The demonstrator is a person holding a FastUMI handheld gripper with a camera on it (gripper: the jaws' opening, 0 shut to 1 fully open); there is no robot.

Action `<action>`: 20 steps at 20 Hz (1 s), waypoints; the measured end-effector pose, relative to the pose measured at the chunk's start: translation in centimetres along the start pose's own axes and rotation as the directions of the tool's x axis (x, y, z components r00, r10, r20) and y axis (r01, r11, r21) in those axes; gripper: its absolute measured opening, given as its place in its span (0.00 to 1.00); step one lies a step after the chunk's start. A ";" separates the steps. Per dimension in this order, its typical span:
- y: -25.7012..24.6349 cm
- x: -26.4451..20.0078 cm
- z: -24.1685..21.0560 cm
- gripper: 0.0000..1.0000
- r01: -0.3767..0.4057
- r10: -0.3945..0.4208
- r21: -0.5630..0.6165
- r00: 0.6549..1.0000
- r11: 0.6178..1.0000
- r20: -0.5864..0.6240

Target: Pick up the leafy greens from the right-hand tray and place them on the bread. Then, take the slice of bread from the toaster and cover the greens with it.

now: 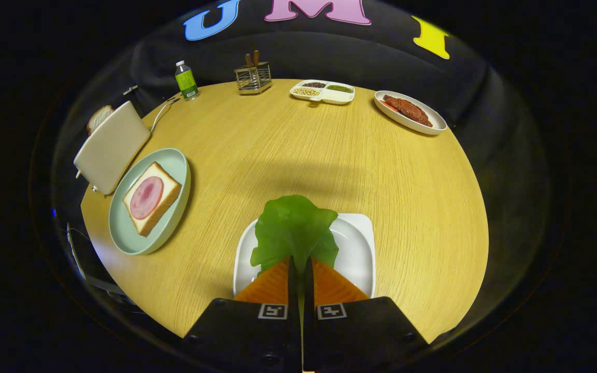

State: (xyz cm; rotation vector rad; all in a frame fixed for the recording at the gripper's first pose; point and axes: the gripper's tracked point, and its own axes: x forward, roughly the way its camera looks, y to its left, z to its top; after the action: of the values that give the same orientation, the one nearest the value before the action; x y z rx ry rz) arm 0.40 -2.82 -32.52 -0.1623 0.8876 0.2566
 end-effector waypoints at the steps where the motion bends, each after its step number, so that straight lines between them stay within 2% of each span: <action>1: 0.2 -0.7 0.6 0.06 0.002 -0.002 0.000 1.000 1.000 0.012; 7: 3.0 -5.7 5.5 0.06 -0.027 0.028 -0.007 0.992 1.000 0.125; 11: 7.1 -7.6 8.3 0.06 -0.078 0.081 -0.027 0.983 0.997 0.162; 15: 12.2 -7.8 10.1 0.06 -0.131 0.142 -0.075 0.975 0.989 0.169; 20: 18.3 -6.0 10.2 0.06 -0.201 0.214 -0.115 0.970 0.973 0.119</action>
State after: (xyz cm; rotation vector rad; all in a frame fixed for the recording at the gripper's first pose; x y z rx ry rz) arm -0.89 16.30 -22.03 -0.1453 0.7612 0.5031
